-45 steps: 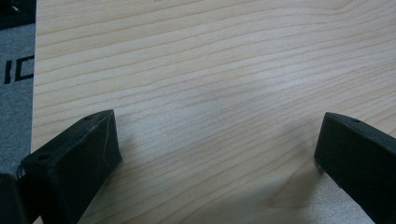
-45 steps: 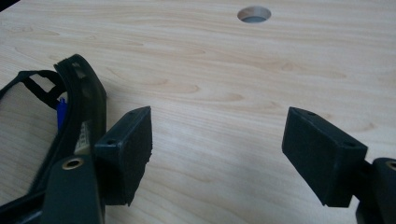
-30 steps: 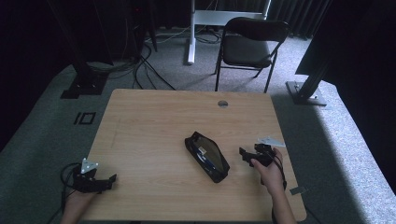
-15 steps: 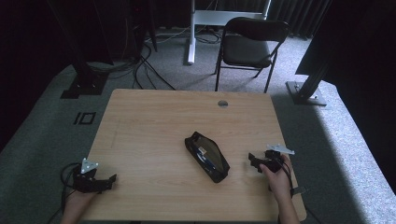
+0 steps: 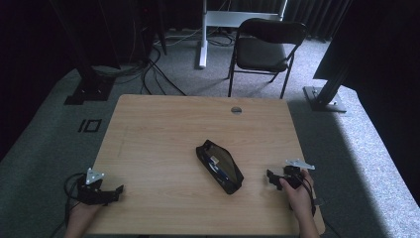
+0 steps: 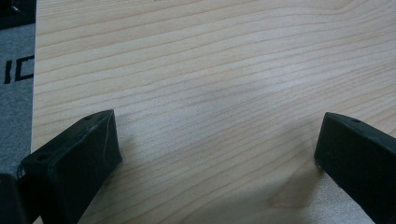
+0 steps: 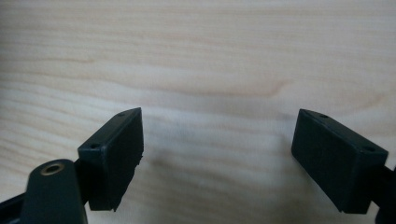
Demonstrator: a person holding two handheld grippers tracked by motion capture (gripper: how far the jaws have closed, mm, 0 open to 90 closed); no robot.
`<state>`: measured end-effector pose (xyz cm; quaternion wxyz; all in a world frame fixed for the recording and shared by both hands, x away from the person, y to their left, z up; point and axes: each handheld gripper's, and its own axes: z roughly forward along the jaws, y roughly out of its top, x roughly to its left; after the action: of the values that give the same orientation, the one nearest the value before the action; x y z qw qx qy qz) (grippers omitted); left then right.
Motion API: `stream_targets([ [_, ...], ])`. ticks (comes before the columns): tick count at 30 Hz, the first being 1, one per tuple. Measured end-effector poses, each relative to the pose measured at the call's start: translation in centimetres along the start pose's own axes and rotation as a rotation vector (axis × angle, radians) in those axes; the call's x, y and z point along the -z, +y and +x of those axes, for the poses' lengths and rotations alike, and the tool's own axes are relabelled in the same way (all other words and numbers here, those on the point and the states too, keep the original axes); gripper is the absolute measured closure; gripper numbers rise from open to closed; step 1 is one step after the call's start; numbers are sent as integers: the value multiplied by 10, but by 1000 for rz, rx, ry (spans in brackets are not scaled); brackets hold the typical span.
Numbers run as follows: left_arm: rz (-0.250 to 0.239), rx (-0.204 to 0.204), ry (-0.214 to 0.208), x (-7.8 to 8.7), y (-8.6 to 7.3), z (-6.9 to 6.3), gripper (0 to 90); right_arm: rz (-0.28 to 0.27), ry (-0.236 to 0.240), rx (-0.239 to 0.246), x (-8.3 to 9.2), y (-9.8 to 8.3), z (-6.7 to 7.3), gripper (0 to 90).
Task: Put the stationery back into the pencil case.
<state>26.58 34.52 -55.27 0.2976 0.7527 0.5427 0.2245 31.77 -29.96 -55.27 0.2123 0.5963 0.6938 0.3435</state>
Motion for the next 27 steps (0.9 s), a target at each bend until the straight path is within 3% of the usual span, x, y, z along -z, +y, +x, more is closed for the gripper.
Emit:
stream_targets([
  [9,0,0,0,0,0,0,3,-14,-44,31,4,-8,0,142],
  [13,0,0,0,0,0,0,3,1,-88,57,8,-13,4,135],
  [19,-1,0,0,0,0,0,3,-3,-147,0,13,-19,4,134],
  [27,-2,0,0,0,0,0,3,-5,-169,-22,18,-23,6,133],
])
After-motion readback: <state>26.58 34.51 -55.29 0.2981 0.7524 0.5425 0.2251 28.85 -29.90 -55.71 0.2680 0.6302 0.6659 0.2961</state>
